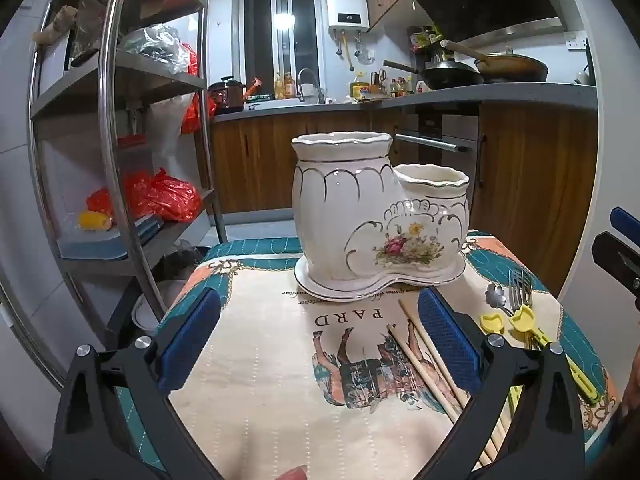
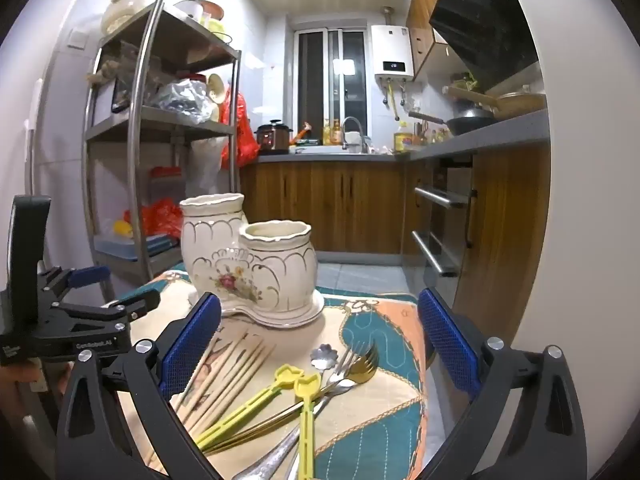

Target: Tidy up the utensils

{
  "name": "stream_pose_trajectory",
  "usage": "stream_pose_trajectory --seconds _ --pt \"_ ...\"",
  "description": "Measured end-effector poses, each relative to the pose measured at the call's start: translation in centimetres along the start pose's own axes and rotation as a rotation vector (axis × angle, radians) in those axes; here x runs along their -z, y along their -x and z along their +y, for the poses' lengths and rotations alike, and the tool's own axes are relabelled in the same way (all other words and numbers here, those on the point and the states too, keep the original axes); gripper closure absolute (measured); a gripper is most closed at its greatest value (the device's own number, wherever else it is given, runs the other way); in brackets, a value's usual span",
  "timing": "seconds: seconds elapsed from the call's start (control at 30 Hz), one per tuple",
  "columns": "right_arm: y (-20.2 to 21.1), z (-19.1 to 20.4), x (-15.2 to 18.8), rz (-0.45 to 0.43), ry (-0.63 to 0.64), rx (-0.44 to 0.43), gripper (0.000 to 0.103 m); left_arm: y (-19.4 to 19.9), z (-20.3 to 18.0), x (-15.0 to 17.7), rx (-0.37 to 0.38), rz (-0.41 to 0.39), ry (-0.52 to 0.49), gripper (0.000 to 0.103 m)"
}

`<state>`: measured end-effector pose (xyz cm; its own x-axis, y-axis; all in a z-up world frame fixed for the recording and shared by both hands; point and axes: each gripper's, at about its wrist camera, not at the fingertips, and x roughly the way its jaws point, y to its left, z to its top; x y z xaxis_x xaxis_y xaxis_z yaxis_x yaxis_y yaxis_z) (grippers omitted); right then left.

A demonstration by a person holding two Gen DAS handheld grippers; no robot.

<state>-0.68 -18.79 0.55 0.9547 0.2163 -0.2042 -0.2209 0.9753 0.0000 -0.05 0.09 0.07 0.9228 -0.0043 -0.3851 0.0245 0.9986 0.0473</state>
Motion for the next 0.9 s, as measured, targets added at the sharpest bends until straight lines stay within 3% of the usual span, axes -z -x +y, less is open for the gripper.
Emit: stream_pose_trajectory --seconds 0.9 --pt "-0.06 0.08 0.1 0.013 0.012 -0.001 0.005 0.51 0.15 0.11 -0.011 -0.018 -0.017 0.005"
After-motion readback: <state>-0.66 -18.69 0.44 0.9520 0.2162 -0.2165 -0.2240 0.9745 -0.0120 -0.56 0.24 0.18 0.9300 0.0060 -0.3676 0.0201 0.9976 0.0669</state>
